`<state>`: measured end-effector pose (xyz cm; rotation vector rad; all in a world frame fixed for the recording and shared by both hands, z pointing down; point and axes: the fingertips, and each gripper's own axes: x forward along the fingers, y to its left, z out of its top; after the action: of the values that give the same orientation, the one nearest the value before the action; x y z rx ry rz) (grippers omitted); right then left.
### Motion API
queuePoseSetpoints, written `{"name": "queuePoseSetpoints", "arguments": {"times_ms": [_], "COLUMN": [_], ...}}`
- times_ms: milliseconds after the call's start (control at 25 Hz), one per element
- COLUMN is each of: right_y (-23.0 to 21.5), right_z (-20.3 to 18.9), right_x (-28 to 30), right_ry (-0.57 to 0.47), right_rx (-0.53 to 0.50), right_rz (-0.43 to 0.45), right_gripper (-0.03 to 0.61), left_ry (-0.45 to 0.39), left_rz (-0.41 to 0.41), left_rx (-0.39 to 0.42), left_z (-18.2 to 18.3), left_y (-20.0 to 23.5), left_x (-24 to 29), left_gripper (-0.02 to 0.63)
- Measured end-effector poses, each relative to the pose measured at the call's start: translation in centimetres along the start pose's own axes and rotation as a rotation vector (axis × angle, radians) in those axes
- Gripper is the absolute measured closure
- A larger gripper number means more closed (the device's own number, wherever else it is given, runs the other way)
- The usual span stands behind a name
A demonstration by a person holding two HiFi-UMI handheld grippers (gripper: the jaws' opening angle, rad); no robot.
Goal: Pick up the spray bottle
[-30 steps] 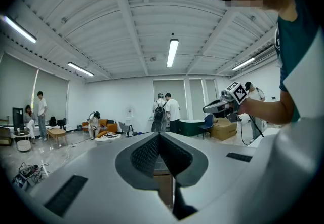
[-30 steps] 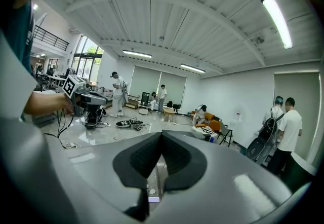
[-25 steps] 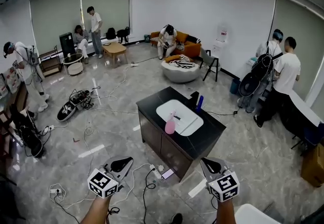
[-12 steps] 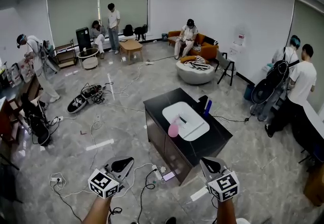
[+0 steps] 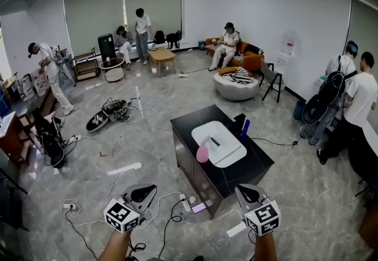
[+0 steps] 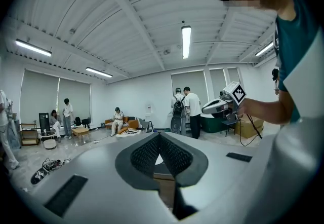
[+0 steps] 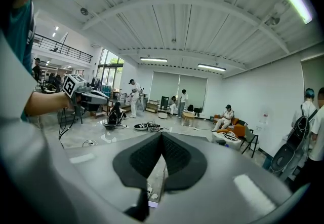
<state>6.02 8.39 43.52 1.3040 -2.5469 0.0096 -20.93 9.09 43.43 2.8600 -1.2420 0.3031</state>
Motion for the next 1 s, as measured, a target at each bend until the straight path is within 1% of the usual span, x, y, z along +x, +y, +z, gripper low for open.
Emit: {"name": "queuePoseSetpoints", "arguments": {"times_ms": [120,320,520,760,880,1000], "right_y": [-1.4,-3.5,-6.6,-8.8,-10.0,-11.1], "right_z": [-1.1,-3.8,-5.6,-5.6,-4.9,-4.4], "right_x": [-0.9,-2.0,-3.3,-5.2,-4.5,-3.9], "right_ry": [0.006,0.03,0.058,0.11,0.117,0.115], "right_rx": [0.02,0.061,0.085,0.093,0.1,0.112], "right_rz": [-0.014,-0.051,-0.127,-0.245,-0.29,-0.32], "right_gripper": [0.568,0.568,0.568,0.568,0.568,0.568], "left_ry": [0.013,0.03,0.021,-0.012,-0.026,-0.017], "left_rz": [-0.012,-0.055,-0.128,-0.24,-0.289,-0.328], "left_rx": [0.0,0.003,0.011,-0.009,-0.009,-0.009], "left_z": [-0.2,-0.9,-0.7,0.1,1.0,1.1], "left_y": [-1.1,-2.0,-2.2,-1.5,-0.7,0.0], "left_x": [1.4,4.7,9.9,15.7,18.1,20.4], "left_gripper": [0.609,0.609,0.609,0.609,0.609,0.609]}}
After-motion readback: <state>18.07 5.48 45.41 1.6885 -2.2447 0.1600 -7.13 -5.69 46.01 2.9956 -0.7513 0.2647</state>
